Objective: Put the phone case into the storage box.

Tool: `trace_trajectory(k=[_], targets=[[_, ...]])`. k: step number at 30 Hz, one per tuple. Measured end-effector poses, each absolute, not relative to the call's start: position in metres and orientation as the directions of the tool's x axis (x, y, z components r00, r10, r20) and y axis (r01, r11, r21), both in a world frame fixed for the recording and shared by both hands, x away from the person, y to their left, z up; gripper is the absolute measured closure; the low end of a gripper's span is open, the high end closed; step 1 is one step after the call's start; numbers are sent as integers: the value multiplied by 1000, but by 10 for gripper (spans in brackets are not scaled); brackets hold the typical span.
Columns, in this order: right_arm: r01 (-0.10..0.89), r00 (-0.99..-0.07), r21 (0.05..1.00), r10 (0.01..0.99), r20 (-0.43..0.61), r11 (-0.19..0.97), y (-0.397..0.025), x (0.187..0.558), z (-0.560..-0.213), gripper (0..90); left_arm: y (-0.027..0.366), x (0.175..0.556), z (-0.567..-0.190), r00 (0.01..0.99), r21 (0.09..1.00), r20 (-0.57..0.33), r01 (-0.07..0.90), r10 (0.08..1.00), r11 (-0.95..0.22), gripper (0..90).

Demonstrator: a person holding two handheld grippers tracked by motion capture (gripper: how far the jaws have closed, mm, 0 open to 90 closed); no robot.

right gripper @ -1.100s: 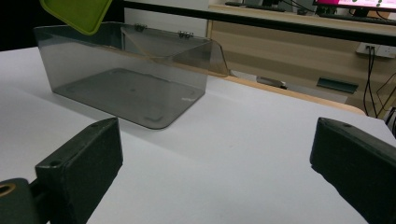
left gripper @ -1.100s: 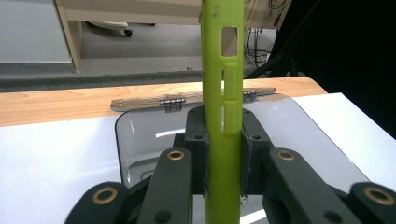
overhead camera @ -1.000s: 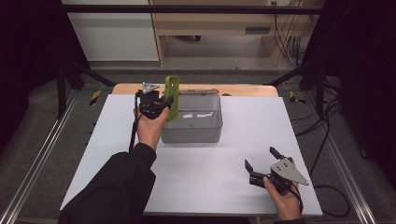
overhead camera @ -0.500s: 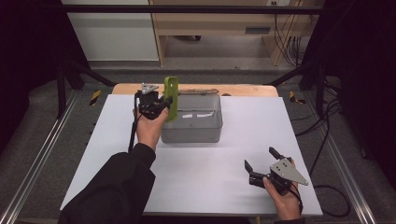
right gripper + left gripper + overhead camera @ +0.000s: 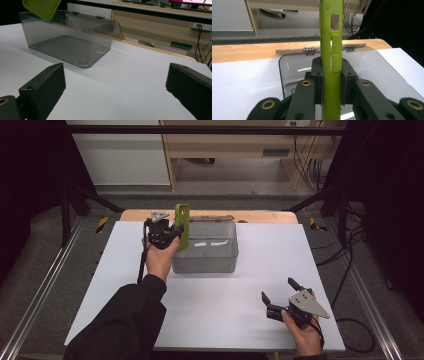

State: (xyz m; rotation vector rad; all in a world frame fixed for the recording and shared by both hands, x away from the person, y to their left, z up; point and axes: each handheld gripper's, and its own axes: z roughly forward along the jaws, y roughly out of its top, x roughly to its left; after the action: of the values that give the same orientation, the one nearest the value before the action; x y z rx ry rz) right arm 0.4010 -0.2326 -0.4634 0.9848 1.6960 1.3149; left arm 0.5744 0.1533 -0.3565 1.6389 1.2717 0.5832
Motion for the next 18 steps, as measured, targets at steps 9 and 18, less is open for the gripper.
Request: trace_trajectory(k=[9,18], targets=[[121,-413,978,904,-109,173,-232,401,-463,28,156,575,-361,336,880,-174,475,926,-8,772],[122,-413,977,904,-108,172,-233,401,-463,28,156,577,-363,333,879,-168,476,928,-12,772]])
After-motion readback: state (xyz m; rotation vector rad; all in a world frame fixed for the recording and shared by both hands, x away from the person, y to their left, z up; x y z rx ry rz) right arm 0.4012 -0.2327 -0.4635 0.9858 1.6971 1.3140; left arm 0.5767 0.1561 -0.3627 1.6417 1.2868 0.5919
